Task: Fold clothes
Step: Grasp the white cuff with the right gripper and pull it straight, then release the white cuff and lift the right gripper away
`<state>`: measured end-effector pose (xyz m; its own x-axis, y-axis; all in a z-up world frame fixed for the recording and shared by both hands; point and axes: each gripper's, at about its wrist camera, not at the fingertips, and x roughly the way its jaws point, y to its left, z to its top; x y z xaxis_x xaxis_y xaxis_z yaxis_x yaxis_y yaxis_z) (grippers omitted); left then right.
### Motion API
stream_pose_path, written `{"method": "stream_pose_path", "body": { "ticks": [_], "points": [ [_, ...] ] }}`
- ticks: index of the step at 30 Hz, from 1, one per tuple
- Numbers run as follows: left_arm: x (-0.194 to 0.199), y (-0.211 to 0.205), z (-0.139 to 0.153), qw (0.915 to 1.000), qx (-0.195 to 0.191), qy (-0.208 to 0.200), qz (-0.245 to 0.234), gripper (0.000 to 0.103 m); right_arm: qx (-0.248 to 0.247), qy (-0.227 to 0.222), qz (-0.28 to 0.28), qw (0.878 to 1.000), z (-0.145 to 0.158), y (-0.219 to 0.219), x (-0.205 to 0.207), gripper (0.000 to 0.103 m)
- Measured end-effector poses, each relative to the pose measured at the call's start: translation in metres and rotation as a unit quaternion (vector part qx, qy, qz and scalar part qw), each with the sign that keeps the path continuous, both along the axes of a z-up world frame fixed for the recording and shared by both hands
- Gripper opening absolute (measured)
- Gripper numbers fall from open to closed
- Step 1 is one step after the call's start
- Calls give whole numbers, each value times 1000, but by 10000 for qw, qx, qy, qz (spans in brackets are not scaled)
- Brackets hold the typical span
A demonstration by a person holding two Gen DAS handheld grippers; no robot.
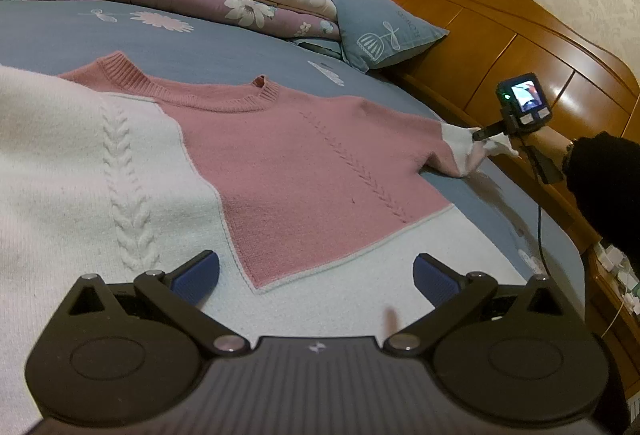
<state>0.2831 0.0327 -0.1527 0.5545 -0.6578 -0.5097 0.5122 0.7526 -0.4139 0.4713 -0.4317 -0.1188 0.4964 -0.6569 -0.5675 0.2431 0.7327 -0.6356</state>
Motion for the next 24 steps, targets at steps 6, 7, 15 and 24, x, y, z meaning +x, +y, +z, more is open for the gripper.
{"method": "stream_pose_path", "body": {
  "ticks": [6, 7, 15, 24],
  "points": [
    [0, 0, 0, 10000, -13, 1, -1, 102, -186, 241, -94, 9995, -33, -7, 22, 14],
    [0, 1, 0, 10000, -20, 4, -1, 102, -210, 222, -148, 9994, -38, -9, 26, 14],
    [0, 1, -1, 10000, -35, 4, 3, 102, -314, 252, -607, 9973, -62, -35, 44, 18],
    [1, 2, -1, 10000, -58, 11, 3, 102, 3208, -1847, -1212, 9210, 14, -112, -45, 49]
  ]
}}
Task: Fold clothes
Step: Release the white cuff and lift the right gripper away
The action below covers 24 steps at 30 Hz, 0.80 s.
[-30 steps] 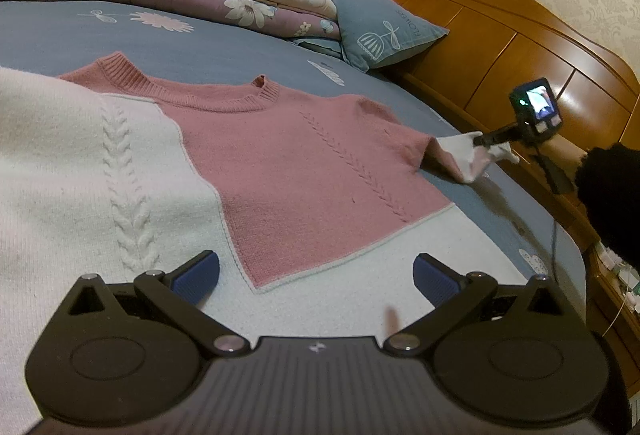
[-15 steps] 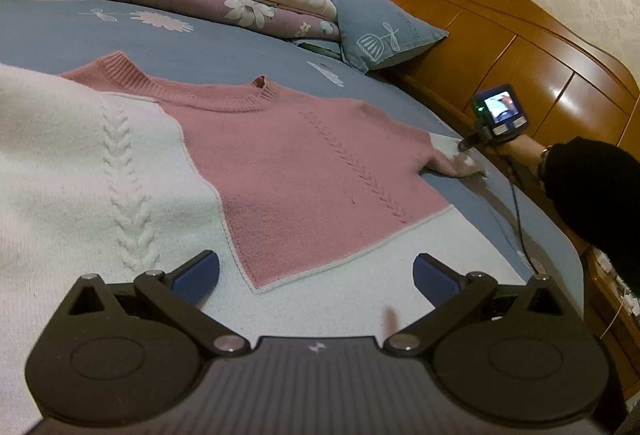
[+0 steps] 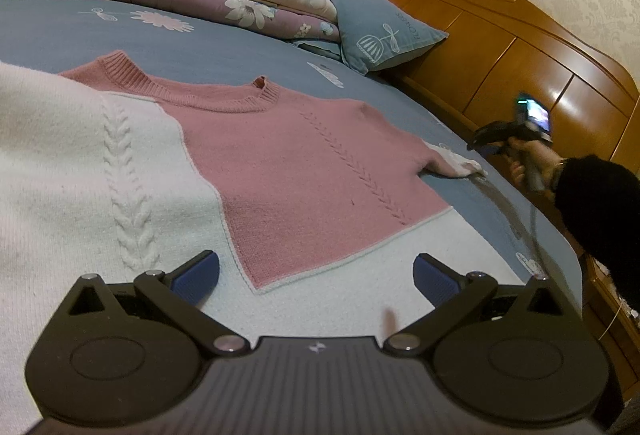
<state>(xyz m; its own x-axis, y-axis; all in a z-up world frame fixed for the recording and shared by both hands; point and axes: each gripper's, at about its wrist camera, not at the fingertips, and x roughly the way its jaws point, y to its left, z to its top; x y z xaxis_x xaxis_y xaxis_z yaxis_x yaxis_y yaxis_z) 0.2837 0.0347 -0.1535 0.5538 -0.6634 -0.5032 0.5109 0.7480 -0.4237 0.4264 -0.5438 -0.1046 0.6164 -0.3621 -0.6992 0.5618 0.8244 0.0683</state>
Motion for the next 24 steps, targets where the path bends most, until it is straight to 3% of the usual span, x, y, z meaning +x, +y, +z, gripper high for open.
{"method": "stream_pose_path", "body": {
  "ticks": [2, 4, 11, 12, 14, 16, 19, 21, 22, 24],
  "points": [
    [0, 0, 0, 10000, 6, -3, -1, 102, 615, -285, -22, 9977, 5, -13, -18, 52],
    [0, 0, 0, 10000, 7, -4, -1, 102, 850, -349, -91, 9957, 2, -18, -27, 55],
    [-1, 0, 1, 10000, 48, -20, -1, 102, 1965, -527, -557, 9775, -47, -33, -31, 53],
    [-1, 0, 1, 10000, 60, -25, 0, 102, 1923, -584, -592, 9778, -50, -31, -29, 49],
    [-1, -1, 1, 10000, 71, -29, 1, 102, 1728, -660, -654, 9806, -53, -28, -27, 11],
    [-1, -1, 1, 10000, 65, -27, 2, 102, 1167, -649, -615, 9891, -48, -19, -28, 11],
    [-1, -1, 1, 10000, 66, -28, 3, 102, -169, -271, -238, 9992, -39, 5, -16, 13],
    [0, -1, 1, 10000, 70, -29, 3, 102, -441, 269, -273, 9983, -45, 11, -5, 22],
    [0, -1, 1, 10000, 63, -26, 3, 102, -475, 575, -373, 9965, -50, 12, 0, 32],
    [0, 0, 1, 10000, 43, -19, 4, 102, -593, 575, -590, 9948, -45, 17, -2, 35]
  ]
}}
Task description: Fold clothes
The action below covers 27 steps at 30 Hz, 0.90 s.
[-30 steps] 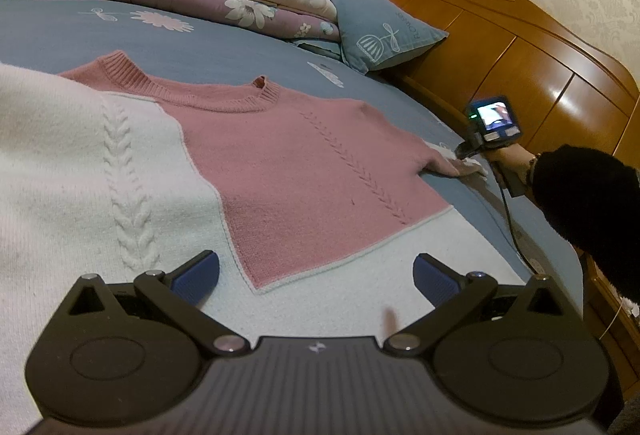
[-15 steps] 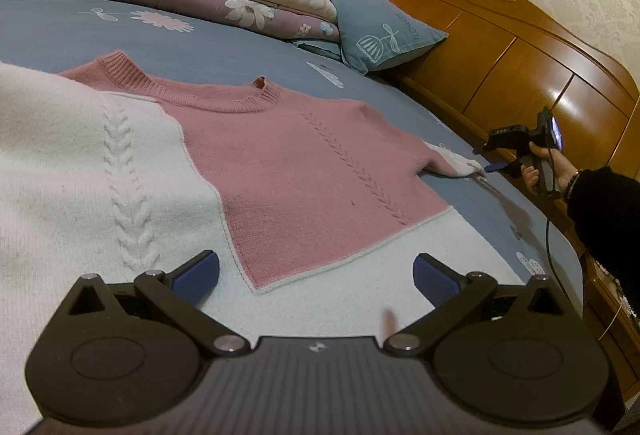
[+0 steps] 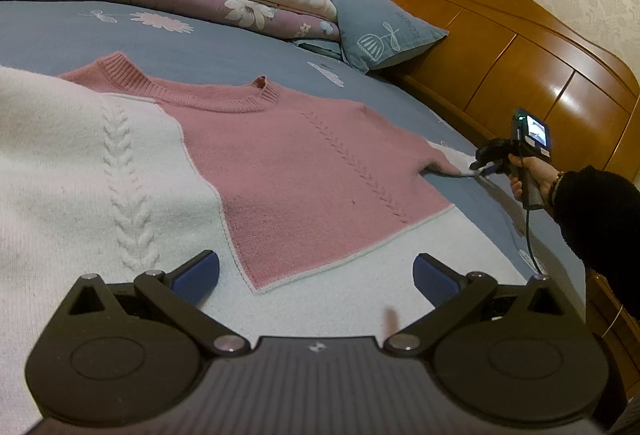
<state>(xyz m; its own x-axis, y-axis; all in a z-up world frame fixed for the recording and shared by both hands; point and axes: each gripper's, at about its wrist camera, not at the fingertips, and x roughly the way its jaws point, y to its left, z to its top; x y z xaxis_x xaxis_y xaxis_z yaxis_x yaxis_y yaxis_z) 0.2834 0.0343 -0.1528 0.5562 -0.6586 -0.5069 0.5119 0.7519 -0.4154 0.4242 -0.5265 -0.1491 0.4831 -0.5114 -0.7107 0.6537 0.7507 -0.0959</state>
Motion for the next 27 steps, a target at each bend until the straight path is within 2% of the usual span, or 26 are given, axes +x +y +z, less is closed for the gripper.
{"method": "stream_pose_path", "body": {
  "ticks": [3, 5, 7, 9, 11, 14, 16, 18, 20, 22, 23, 25, 26, 27],
  "points": [
    [0, 0, 0, 10000, -18, 6, 0, 102, -267, -54, 190, 9994, 16, 23, -5, 36],
    [0, 0, 0, 10000, -2, 0, 0, 102, -416, -215, 837, 9954, 32, 48, -9, 36],
    [0, 0, 0, 10000, 5, -4, 0, 102, -70, -451, 1707, 9843, 45, 78, -9, 35],
    [0, 0, 0, 10000, 3, -3, 0, 102, 533, -672, 2584, 9622, 54, 111, -3, 35],
    [0, 0, 0, 10000, 6, -4, 0, 102, 1280, -781, 3277, 9328, 52, 144, 12, 36],
    [0, 0, 0, 10000, 12, -6, 0, 102, 2307, -880, 4043, 8807, 39, 188, 39, 40],
    [1, 0, 0, 10000, 2, -2, 0, 102, 2766, -882, 4238, 8580, 24, 206, 60, 48],
    [1, 0, 0, 10000, -1, -1, 1, 102, 3170, -847, 4224, 8450, 4, 209, 80, 49],
    [1, 0, 0, 10000, 5, -2, 1, 102, 3246, -820, 4085, 8492, -9, 201, 94, 49],
    [1, -1, 0, 10000, 7, -2, 1, 102, 3458, -953, 4010, 8430, -19, 182, 100, 47],
    [0, -1, 0, 10000, 8, -3, 1, 102, 3459, -993, 3949, 8453, -19, 173, 100, 47],
    [0, -1, 0, 10000, 12, -5, 1, 102, 3398, -1051, 3813, 8533, -17, 157, 97, 49],
    [0, -1, 0, 10000, 13, -6, 1, 102, 3367, -1080, 3744, 8572, -16, 149, 95, 61],
    [0, -1, 0, 10000, 13, -6, 1, 102, 3162, -1018, 3604, 8717, -15, 141, 94, 62]
  ]
}}
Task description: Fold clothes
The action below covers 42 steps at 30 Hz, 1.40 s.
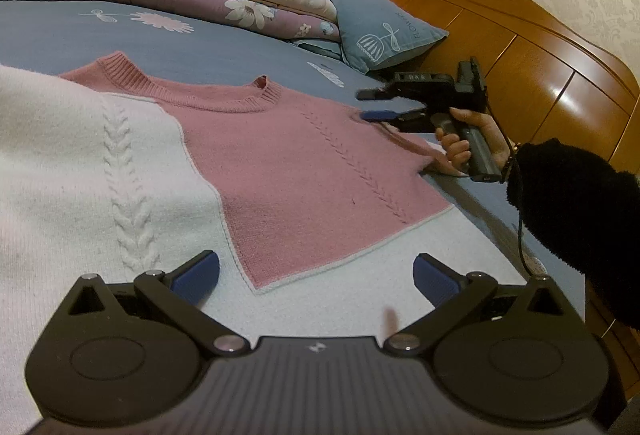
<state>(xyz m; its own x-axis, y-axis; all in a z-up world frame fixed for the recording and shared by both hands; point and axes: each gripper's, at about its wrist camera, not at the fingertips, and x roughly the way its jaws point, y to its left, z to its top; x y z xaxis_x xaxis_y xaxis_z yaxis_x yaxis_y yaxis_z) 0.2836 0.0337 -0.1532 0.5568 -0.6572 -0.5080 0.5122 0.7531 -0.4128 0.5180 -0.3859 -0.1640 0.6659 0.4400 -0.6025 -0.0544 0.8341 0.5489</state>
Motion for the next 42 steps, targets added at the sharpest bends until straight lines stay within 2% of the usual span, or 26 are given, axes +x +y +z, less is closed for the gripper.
{"method": "stream_pose_path", "body": {
  "ticks": [3, 5, 6, 8, 12, 15, 19, 24, 27, 28, 29, 30, 32, 35, 36, 37, 39, 41, 42],
  "points": [
    [0, 0, 0, 10000, -1, 1, 0, 102, 267, 250, -164, 9992, 0, -26, -1, 62],
    [0, 0, 0, 10000, 0, 1, 0, 102, -288, 273, -324, 9987, 10, -24, -1, 65],
    [0, 0, 0, 10000, -2, 1, -1, 102, -726, 367, -466, 9956, 16, -19, 0, 70],
    [0, 0, 0, 10000, -9, 4, -1, 102, -1449, 394, -513, 9873, 29, 2, -5, 71],
    [0, 0, 0, 10000, 0, -1, -1, 102, -1148, 4, 438, 9924, 54, 43, -47, 71],
    [0, 1, 0, 10000, -11, 4, -1, 102, -1131, -201, 450, 9924, 67, 56, -85, 71],
    [0, 0, 1, 10000, -1, 1, 0, 102, -370, -95, -292, 9988, 63, 26, -125, 71],
    [0, -1, 1, 10000, 9, -3, 2, 102, 676, 372, -1027, 9917, 24, -13, -150, 69],
    [0, -1, 1, 10000, 5, -2, 3, 102, 953, 468, -1172, 9874, 4, -16, -150, 56],
    [0, -1, 1, 10000, 6, -3, 3, 102, 970, 402, -1195, 9873, 1, -15, -147, 45],
    [1, -1, 0, 10000, 6, -3, 3, 102, 893, 340, -1235, 9877, 0, -13, -145, 27],
    [1, -1, 0, 10000, 5, -2, 3, 102, 734, 290, -1295, 9884, 1, -11, -146, 20],
    [0, 0, 0, 10000, 2, -2, 3, 102, 303, -1, -1303, 9910, 9, -4, -148, 14],
    [0, 0, 0, 10000, 1, -1, 3, 102, -683, -575, -1141, 9894, 24, 12, -153, 14],
    [0, 0, 0, 10000, 4, -2, 4, 102, -960, -503, -1124, 9877, 23, 16, -148, 18],
    [0, 0, 0, 10000, 3, -2, 4, 102, -1091, -150, -1163, 9871, 18, 15, -142, 24],
    [0, -1, 0, 10000, 7, -3, 5, 102, -842, 5, -1345, 9873, 21, 6, -148, 29],
    [0, -1, 0, 10000, 12, -5, 5, 102, -613, 216, -1651, 9841, 30, -3, -156, 44],
    [0, -1, 0, 10000, 15, -6, 5, 102, -670, 180, -1718, 9827, 36, -3, -160, 44]
  ]
}}
